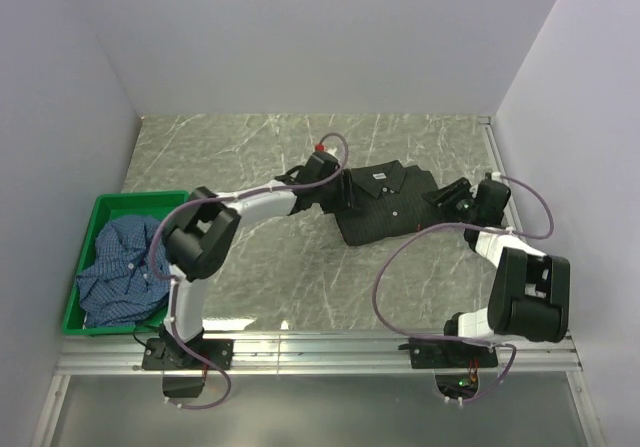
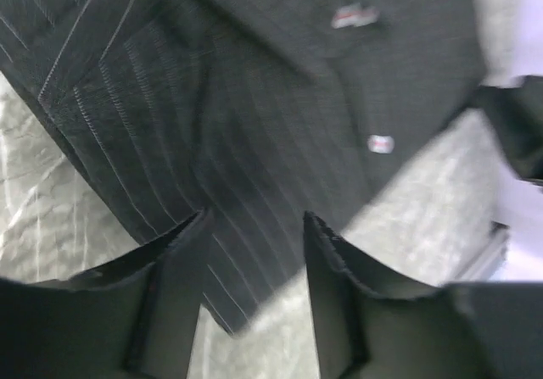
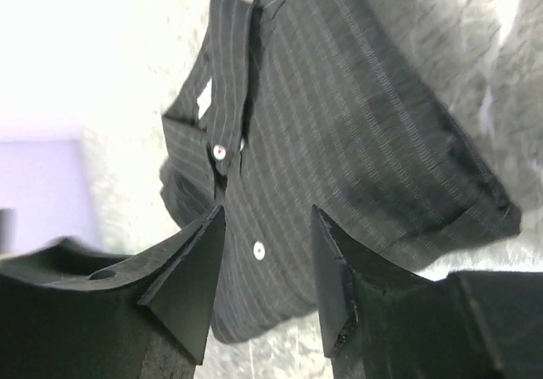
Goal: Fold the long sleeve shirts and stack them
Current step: Neatly place the folded shirt to the corner
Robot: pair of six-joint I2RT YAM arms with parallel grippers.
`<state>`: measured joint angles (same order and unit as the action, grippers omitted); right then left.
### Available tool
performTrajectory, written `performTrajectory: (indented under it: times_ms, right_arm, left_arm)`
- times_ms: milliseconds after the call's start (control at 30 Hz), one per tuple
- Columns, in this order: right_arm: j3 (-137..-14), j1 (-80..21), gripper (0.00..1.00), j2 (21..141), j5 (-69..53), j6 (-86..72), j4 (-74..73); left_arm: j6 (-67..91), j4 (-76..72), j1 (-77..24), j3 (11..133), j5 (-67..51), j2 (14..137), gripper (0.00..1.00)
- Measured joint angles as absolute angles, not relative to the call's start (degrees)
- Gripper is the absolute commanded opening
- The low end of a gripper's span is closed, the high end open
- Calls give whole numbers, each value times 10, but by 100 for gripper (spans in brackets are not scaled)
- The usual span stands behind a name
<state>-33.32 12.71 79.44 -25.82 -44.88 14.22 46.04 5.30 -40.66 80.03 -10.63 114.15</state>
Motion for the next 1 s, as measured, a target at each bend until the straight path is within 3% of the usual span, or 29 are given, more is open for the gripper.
performTrajectory:
  times_ms: [300, 400, 433, 467, 567, 600, 700, 1000]
  right_arm:
    - [-273, 179, 52, 902, -292, -522, 253]
    - [-273, 180, 55, 884, -284, -520, 238]
    - [-273, 180, 57, 870, -279, -517, 223]
    - [-273, 180, 62, 850, -274, -514, 207]
    - [-273, 180, 72, 773, -256, -507, 160]
    - [-273, 178, 77, 742, -249, -505, 146]
    - [-271, 165, 81, 658, -230, -510, 113]
    - [-147, 29, 80, 500, -168, -625, 74]
  left_arm:
    - [493, -4, -402, 759, -117, 1191, 49]
    - [493, -1, -401, 758, -115, 1185, 56]
    - [492, 6, -401, 758, -112, 1179, 61]
    - [491, 20, -401, 757, -106, 1169, 72]
    - [484, 72, -401, 757, -86, 1123, 85]
    - [478, 91, -401, 757, -75, 1100, 87]
    - [464, 147, -396, 769, -42, 1021, 92]
    - [406, 236, -265, 731, 5, 791, 95]
